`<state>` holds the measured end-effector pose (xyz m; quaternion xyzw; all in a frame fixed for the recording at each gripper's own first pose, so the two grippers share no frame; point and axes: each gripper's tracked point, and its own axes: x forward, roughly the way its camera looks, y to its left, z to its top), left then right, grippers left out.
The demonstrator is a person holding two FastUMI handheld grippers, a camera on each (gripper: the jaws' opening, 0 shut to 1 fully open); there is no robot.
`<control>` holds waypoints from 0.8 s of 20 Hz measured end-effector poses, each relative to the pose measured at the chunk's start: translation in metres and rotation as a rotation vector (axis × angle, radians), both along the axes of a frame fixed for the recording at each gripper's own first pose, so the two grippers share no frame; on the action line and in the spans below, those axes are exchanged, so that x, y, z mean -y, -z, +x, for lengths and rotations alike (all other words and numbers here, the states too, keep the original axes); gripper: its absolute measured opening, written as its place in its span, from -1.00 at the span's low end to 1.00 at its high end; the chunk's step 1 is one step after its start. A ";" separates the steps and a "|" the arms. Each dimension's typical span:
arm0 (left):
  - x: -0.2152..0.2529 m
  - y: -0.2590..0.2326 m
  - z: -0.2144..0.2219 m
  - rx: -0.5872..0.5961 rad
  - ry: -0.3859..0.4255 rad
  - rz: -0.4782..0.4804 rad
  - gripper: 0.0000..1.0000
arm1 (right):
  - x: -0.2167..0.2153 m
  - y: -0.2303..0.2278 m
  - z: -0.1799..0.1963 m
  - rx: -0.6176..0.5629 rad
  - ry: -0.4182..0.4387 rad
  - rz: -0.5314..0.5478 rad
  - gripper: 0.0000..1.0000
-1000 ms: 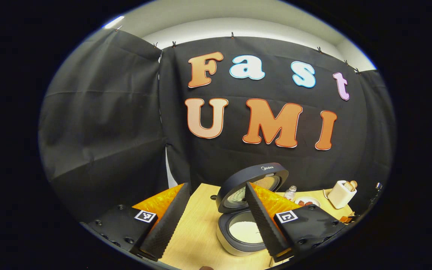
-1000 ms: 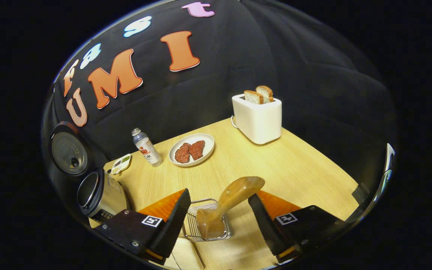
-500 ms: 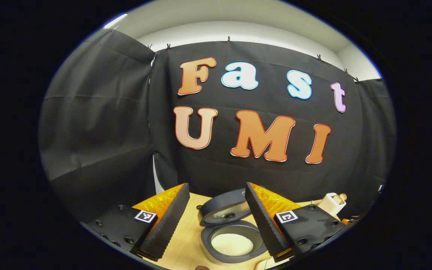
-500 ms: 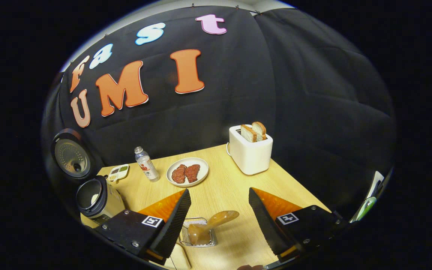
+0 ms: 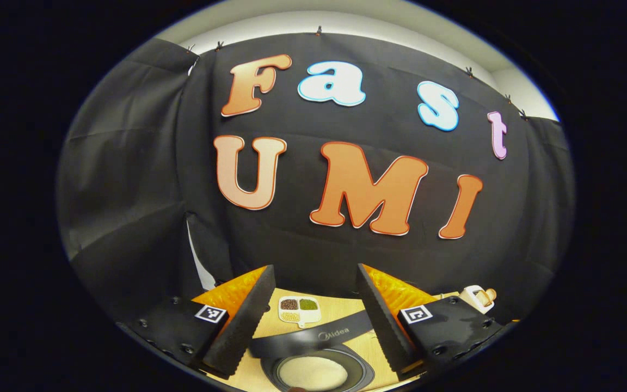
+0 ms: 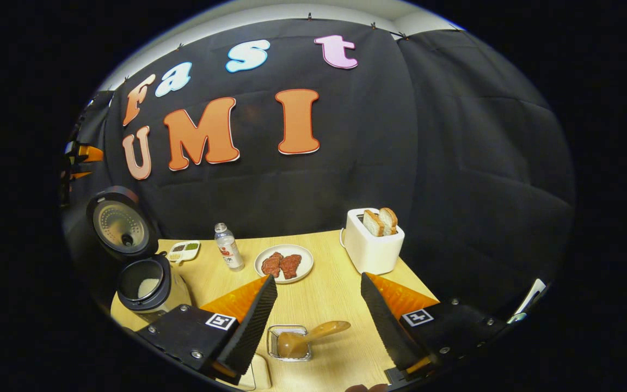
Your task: Close the left gripper, press the button to open the rice cooker; take a wooden spoon from the chopstick holder with the right hand, scoop a spoonful of rice and pour it into the rice cooker, then put the wooden spoon back into the chopstick holder.
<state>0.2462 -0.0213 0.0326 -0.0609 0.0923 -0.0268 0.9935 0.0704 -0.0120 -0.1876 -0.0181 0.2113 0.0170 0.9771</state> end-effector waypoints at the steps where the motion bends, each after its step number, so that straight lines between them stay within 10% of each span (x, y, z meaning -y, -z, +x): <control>1: 0.003 0.010 0.008 -0.028 0.005 0.012 1.00 | 0.002 -0.004 -0.001 -0.003 -0.004 0.004 0.90; 16: 0.020 0.090 -0.028 -0.089 0.001 0.076 1.00 | 0.011 -0.012 -0.002 0.006 -0.010 0.067 0.90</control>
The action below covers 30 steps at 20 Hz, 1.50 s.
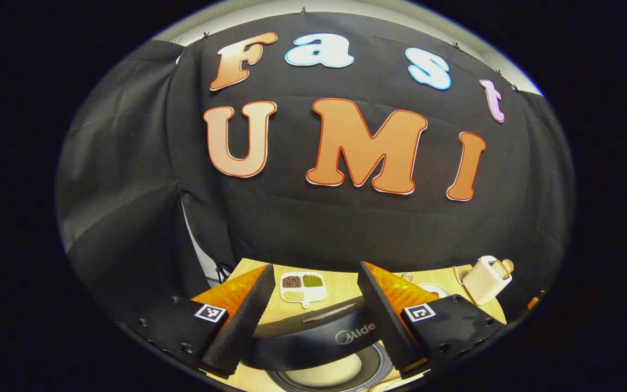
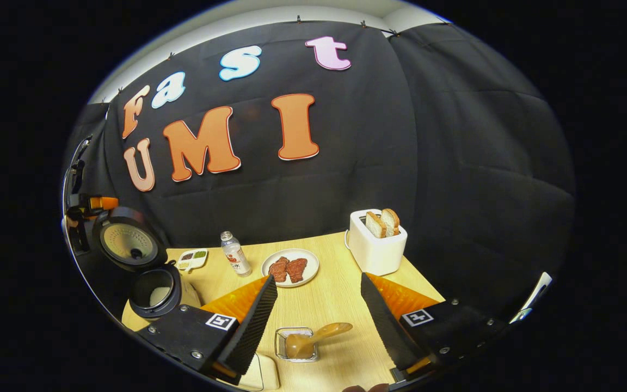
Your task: Close the left gripper, press the button to open the rice cooker; take a wooden spoon from the chopstick holder with the right hand, scoop a spoonful of rice and pour it into the rice cooker, then put the wooden spoon back into the chopstick holder.
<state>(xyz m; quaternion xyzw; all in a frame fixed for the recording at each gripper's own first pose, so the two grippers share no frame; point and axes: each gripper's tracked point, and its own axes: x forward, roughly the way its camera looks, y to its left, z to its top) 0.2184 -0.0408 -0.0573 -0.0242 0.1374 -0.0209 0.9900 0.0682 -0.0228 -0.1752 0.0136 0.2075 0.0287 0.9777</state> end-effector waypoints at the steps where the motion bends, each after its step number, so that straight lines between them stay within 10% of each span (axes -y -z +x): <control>1: 0.002 0.004 -0.007 0.001 -0.008 0.002 1.00 | 0.001 0.000 -0.002 -0.003 -0.003 0.000 0.90; 14: 0.057 0.138 -0.101 -0.083 0.023 -0.048 1.00 | 0.008 0.028 -0.031 -0.074 -0.064 0.010 0.90; 21: 0.067 0.200 -0.120 -0.107 0.016 0.087 1.00 | 0.011 0.040 -0.039 -0.102 -0.073 -0.005 0.90; 30: 0.070 0.200 -0.121 -0.011 0.009 0.084 1.00 | 0.017 0.042 -0.045 -0.110 -0.060 -0.011 0.91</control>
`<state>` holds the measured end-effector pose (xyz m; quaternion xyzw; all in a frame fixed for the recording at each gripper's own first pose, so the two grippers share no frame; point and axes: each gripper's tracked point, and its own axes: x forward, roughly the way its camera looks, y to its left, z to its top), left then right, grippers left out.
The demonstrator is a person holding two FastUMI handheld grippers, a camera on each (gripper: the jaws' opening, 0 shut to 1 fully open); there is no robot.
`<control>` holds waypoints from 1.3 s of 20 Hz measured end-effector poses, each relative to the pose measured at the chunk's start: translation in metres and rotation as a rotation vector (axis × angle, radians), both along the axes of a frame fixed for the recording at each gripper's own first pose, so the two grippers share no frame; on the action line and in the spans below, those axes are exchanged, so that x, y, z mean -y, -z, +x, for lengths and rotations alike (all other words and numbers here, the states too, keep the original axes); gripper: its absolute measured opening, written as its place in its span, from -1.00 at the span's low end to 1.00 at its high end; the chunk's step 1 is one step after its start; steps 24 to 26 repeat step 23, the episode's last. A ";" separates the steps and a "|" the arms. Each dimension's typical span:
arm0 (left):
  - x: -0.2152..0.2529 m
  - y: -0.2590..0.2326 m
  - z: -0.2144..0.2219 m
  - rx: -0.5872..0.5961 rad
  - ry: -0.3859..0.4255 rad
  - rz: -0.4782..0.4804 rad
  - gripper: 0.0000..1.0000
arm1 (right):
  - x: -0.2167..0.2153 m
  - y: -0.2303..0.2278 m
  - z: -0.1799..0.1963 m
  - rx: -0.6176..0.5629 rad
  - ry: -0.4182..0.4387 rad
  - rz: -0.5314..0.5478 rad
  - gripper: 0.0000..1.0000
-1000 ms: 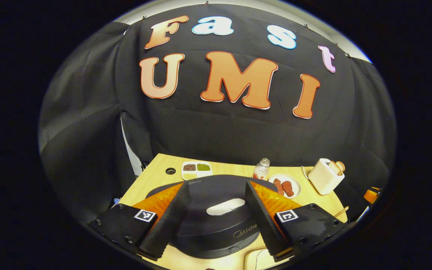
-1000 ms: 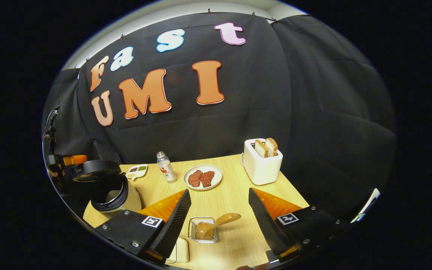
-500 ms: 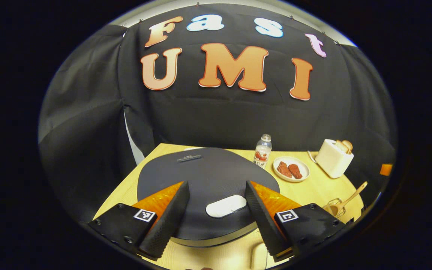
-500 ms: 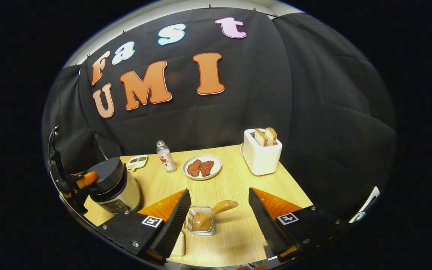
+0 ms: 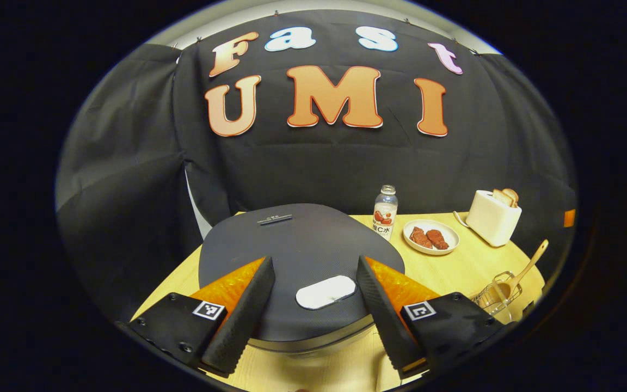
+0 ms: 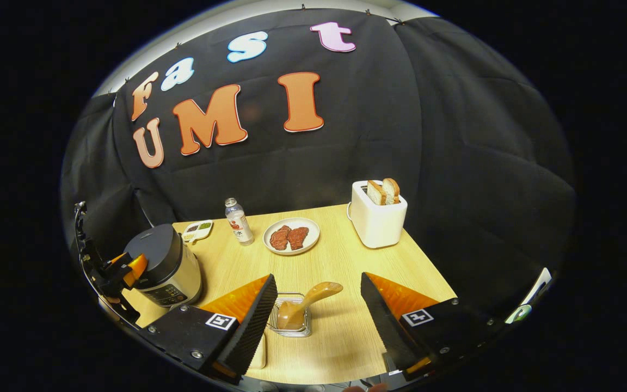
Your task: Close the left gripper, press the button to open the rice cooker; take a wooden spoon from the chopstick holder with the right hand, scoop a spoonful of rice and pour it into the rice cooker, then put the wooden spoon back into the chopstick holder.
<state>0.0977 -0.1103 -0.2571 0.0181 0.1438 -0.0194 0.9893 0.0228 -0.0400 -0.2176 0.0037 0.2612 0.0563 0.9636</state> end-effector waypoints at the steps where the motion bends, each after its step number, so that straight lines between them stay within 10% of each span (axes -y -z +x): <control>1: 0.000 0.003 0.000 -0.031 0.011 0.012 1.00 | 0.000 -0.001 0.000 0.002 0.003 0.001 0.90; 17: -0.038 -0.299 -0.084 0.209 -0.028 0.001 1.00 | -0.032 -0.207 0.017 0.370 -0.057 -0.022 0.89; 26: -0.066 -0.328 -0.113 0.289 -0.072 -0.070 1.00 | -0.038 -0.238 0.006 0.434 -0.085 -0.002 1.00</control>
